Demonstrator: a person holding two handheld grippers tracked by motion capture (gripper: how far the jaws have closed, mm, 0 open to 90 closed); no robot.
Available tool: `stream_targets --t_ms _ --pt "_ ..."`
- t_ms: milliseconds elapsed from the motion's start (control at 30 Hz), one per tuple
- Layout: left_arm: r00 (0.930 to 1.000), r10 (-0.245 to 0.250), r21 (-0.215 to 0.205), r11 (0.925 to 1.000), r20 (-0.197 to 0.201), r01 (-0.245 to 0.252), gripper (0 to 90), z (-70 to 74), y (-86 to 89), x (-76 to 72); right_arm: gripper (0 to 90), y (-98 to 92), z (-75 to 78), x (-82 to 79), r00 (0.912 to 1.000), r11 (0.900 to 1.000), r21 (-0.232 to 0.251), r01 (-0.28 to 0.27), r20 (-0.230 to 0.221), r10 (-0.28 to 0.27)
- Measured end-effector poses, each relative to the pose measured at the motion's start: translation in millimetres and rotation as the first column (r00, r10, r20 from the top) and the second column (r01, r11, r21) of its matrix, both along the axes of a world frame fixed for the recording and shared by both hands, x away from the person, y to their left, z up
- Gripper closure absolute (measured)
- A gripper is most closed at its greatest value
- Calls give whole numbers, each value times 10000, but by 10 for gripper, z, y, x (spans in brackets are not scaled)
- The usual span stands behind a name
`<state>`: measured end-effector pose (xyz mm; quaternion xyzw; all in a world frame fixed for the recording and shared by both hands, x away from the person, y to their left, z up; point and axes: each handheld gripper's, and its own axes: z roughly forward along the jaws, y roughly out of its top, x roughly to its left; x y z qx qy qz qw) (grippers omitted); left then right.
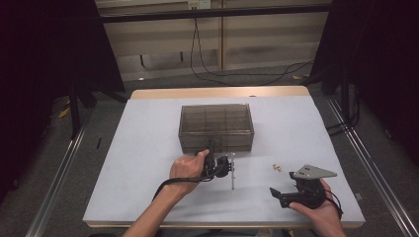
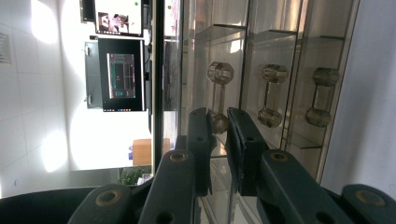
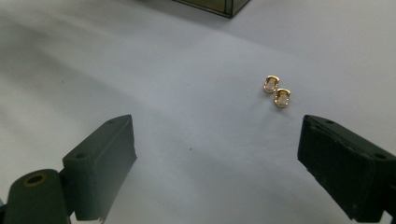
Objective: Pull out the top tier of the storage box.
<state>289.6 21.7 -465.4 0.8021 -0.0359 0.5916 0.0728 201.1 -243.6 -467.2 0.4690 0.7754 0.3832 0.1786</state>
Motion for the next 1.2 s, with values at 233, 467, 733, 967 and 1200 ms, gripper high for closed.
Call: stream_targets --t_ms 233,467,733,967,1200 --pt "9999 -67 10 10000 108 67 806 2 5 -31 108 -3 -3 1 10000 10000 -16 -11 16 11" --pt "9999 -48 -48 10000 89 49 806 2 11 -70 108 -4 -2 -1 10000 10000 7 0 -1 0" --pt "9999 -98 -11 10000 74 99 806 4 24 -126 108 -8 1 -4 10000 10000 -21 -1 -26 1" --pt "9999 -112 4 9999 5 112 806 11 34 -172 108 -4 -2 -1 10000 10000 -21 -3 -10 3" --pt "9999 -142 -36 9999 -6 142 806 14 42 -187 106 -3 -3 1 10000 10000 -11 0 -21 0"
